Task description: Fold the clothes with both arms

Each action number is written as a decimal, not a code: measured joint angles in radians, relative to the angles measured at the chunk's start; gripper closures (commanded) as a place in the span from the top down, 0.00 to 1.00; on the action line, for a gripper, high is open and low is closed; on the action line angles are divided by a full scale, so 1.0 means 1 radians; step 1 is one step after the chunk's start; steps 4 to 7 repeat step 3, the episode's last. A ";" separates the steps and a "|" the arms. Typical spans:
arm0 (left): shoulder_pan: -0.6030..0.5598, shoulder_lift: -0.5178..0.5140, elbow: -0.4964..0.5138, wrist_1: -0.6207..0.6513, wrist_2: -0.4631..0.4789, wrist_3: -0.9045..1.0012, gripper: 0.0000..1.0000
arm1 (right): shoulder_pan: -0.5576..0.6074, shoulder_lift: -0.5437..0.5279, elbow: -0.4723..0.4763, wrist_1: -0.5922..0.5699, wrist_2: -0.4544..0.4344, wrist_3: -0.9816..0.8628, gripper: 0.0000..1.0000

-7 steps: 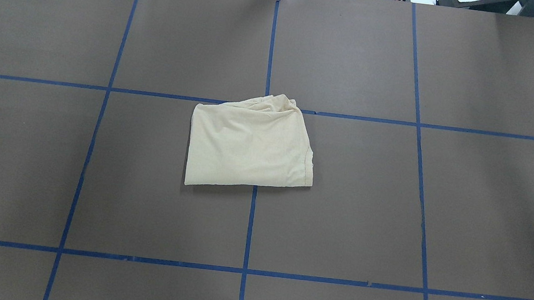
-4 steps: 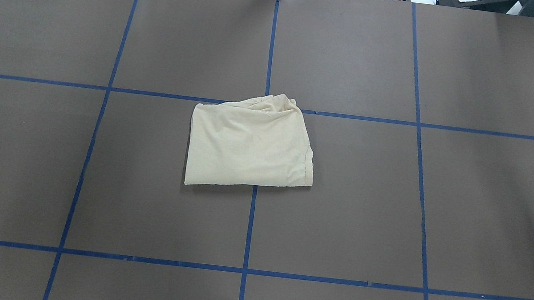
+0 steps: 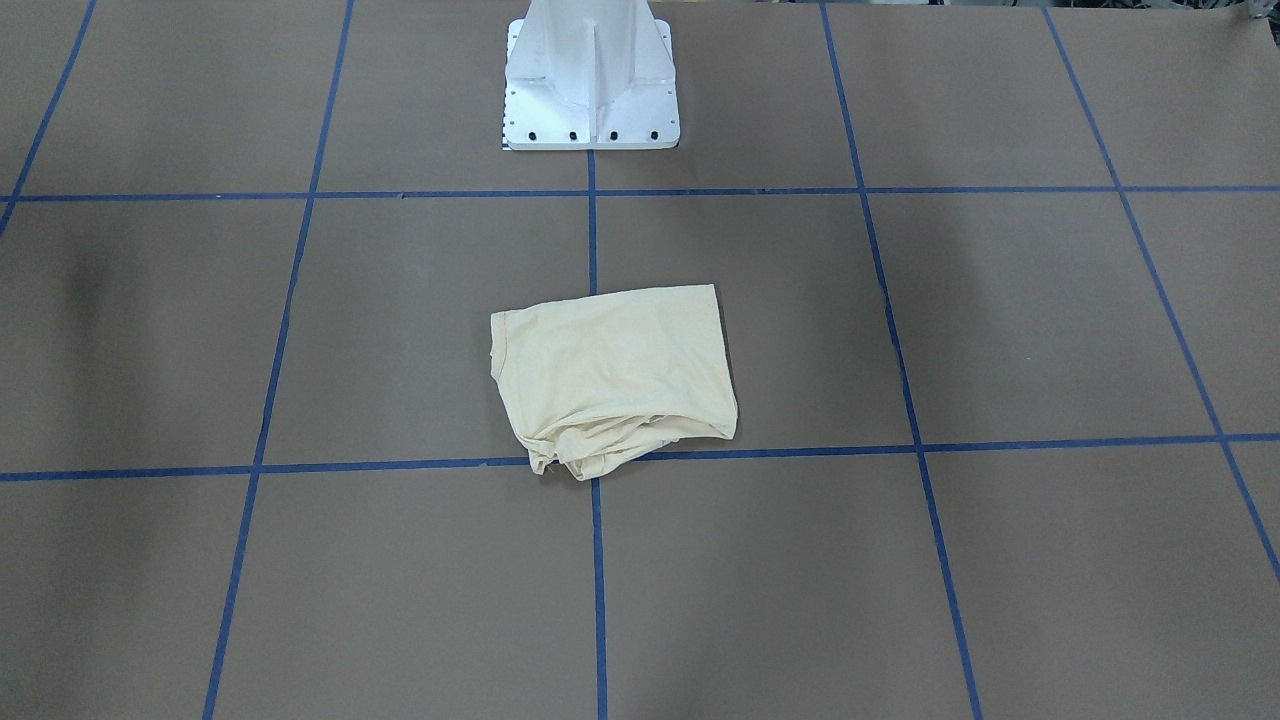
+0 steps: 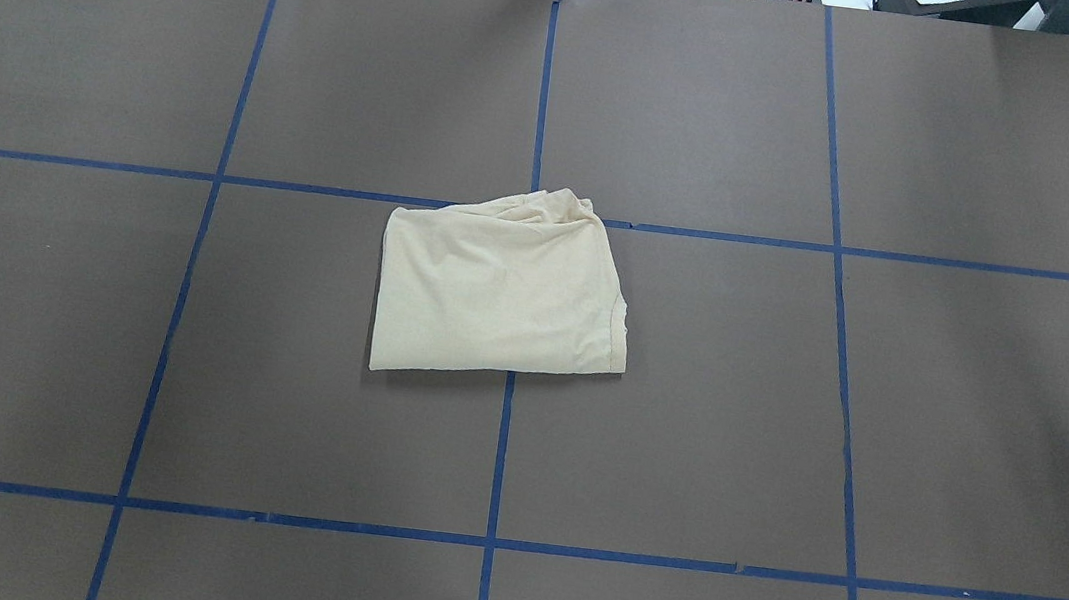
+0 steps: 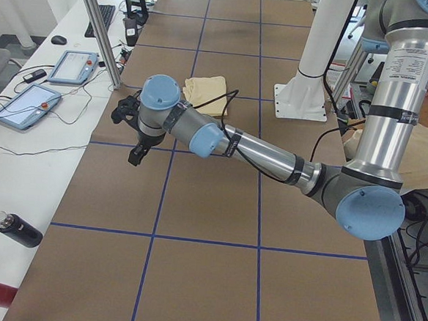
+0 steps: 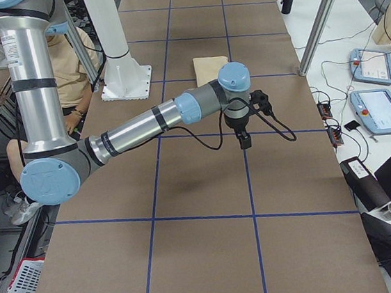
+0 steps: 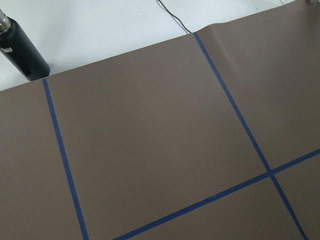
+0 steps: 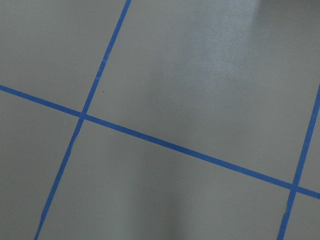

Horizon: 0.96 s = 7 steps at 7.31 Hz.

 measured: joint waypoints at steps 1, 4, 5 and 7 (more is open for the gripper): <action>0.000 -0.005 -0.009 0.006 0.002 -0.001 1.00 | -0.003 -0.005 -0.012 0.000 -0.003 0.000 1.00; 0.001 -0.018 -0.018 0.031 0.004 -0.001 1.00 | -0.006 -0.016 -0.039 0.006 -0.005 0.001 1.00; 0.001 -0.018 -0.018 0.031 0.004 -0.001 1.00 | -0.006 -0.016 -0.039 0.006 -0.005 0.001 1.00; 0.001 -0.018 -0.018 0.031 0.004 -0.001 1.00 | -0.006 -0.016 -0.039 0.006 -0.005 0.001 1.00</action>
